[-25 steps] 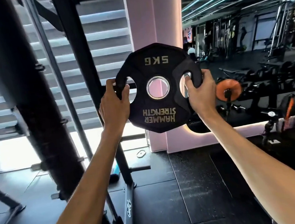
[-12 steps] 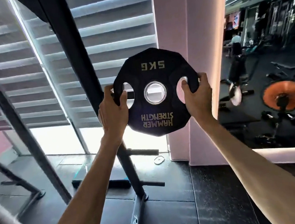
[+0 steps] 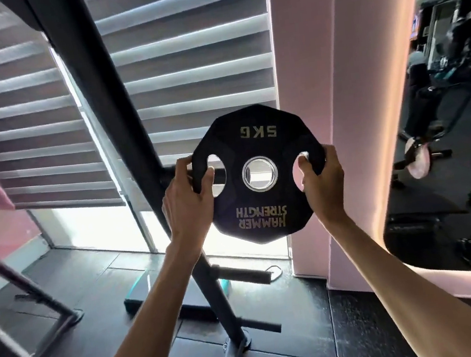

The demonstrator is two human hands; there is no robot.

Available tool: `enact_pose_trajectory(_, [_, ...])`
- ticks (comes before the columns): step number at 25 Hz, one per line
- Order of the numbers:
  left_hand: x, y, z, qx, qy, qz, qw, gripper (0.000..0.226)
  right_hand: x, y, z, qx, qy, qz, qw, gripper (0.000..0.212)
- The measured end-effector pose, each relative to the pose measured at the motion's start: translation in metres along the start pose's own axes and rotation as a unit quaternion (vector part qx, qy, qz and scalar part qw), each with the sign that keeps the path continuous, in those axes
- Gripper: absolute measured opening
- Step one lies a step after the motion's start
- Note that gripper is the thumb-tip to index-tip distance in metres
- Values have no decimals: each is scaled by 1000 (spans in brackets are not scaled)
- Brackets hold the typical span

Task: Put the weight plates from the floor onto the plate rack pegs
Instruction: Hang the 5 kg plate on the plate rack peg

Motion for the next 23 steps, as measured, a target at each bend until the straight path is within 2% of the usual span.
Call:
enact_pose_trajectory(6, [48, 15, 6, -11, -20, 60, 998, 29, 42, -65, 45, 13, 36, 39, 998, 23])
enact_pose_trajectory(14, [85, 17, 2, -56, -112, 163, 979, 30, 109, -131, 91, 37, 145, 111, 983, 22])
enact_pose_trajectory(23, [92, 20, -17, -9, -163, 254, 953, 31, 167, -173, 78, 70, 233, 155, 957, 26])
Point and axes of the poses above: each hand's wrist, its own z-axis towards the middle knuckle, its own x-axis out of the palm, y = z × x, the point moved 8 cm from there along z, towards the middle knuckle, and after that the axes turned 5 degrees about -y, right-handed, at the moved point
